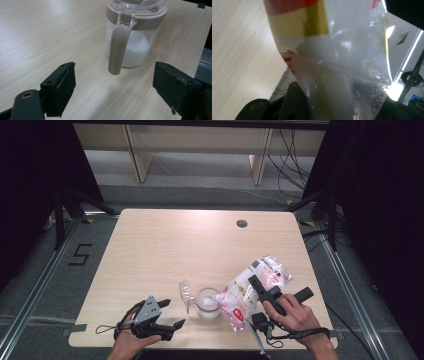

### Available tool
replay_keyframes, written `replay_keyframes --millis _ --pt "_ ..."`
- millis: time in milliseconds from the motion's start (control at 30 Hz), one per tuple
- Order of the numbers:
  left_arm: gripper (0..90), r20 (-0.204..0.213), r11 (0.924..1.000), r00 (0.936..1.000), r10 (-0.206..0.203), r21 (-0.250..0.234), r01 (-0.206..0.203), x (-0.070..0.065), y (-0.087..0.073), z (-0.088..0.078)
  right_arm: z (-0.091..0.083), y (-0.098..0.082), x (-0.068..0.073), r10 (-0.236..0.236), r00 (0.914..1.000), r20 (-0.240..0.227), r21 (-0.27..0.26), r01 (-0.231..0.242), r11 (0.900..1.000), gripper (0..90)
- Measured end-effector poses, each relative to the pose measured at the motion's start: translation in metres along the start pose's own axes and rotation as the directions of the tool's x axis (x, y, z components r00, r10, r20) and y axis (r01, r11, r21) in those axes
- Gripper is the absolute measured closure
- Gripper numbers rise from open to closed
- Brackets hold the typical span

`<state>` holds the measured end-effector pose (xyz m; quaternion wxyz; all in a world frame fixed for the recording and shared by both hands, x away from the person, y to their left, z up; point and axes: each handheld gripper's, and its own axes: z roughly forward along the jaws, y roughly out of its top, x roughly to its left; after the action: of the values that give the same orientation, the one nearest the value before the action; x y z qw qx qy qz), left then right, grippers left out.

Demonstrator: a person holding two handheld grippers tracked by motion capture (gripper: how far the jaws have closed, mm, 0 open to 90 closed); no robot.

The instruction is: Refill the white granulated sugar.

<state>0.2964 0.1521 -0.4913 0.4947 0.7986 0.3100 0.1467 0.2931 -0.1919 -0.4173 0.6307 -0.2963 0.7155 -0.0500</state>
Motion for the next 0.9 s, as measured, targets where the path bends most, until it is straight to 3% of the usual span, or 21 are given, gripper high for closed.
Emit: replay_keyframes --millis 100,133,267,300,333,500,533,667,700,733,900 --pt "18.0 -0.001 1.0 1.0 0.004 0.006 -0.004 0.0003 -0.0001 -0.0003 0.0 0.0 0.0001 -0.003 1.0 0.004 0.001 0.003 1.0 69.5" --pt "18.0 -0.001 1.0 1.0 0.005 0.006 -0.005 0.0004 0.0 -0.0003 -0.0009 0.0012 0.0014 0.019 0.9998 -0.001 0.01 -0.019 1.0 69.5" --pt "18.0 -0.001 1.0 1.0 0.006 0.006 -0.006 0.0005 0.0 -0.0003 0.0001 0.0013 -0.001 -0.027 0.9996 0.006 -0.002 0.027 1.0 69.5" --pt "18.0 -0.001 1.0 1.0 0.002 0.006 -0.002 0.0002 -0.0002 -0.0003 -0.0003 0.0032 0.0012 0.003 1.0 0.0 0.008 -0.003 1.0 69.6" --pt "18.0 -0.001 1.0 1.0 0.002 0.007 -0.002 0.0002 -0.0002 -0.0002 0.0006 0.0036 0.0003 -0.034 0.9994 0.001 0.001 0.034 0.999 69.6" --pt "18.0 0.001 1.0 1.0 0.0 -0.001 0.0 0.0003 0.0 -0.0001 0.0012 0.0054 0.0015 -0.033 0.9994 -0.011 0.002 0.033 0.999 69.6" --pt "18.0 -0.001 1.0 1.0 0.005 0.004 -0.005 0.0007 0.0 -0.0003 0.0013 0.0053 0.0026 -0.008 1.0 -0.004 -0.004 0.008 1.0 69.6" --pt "18.0 0.003 1.0 1.0 0.005 0.007 -0.005 0.0003 -0.0001 0.0001 -0.0005 0.0014 -0.0009 -0.025 0.9997 0.006 0.005 0.025 1.0 69.6" --pt "18.0 0.0 1.0 1.0 0.002 0.007 -0.002 0.0002 -0.0001 0.0 -0.0012 0.0014 0.0 -0.006 1.0 0.005 0.014 0.005 1.0 69.7" --pt "18.0 -0.002 1.0 1.0 0.001 0.008 -0.001 0.0003 -0.0002 -0.0001 -0.0006 0.0002 -0.0011 -0.035 0.9993 0.015 0.008 0.035 0.999 69.7" --pt "18.0 -0.001 1.0 1.0 0.001 0.007 -0.001 0.0001 -0.0002 0.0 -0.0013 0.0009 -0.0001 -0.027 0.9996 0.004 0.019 0.027 0.999 69.7"
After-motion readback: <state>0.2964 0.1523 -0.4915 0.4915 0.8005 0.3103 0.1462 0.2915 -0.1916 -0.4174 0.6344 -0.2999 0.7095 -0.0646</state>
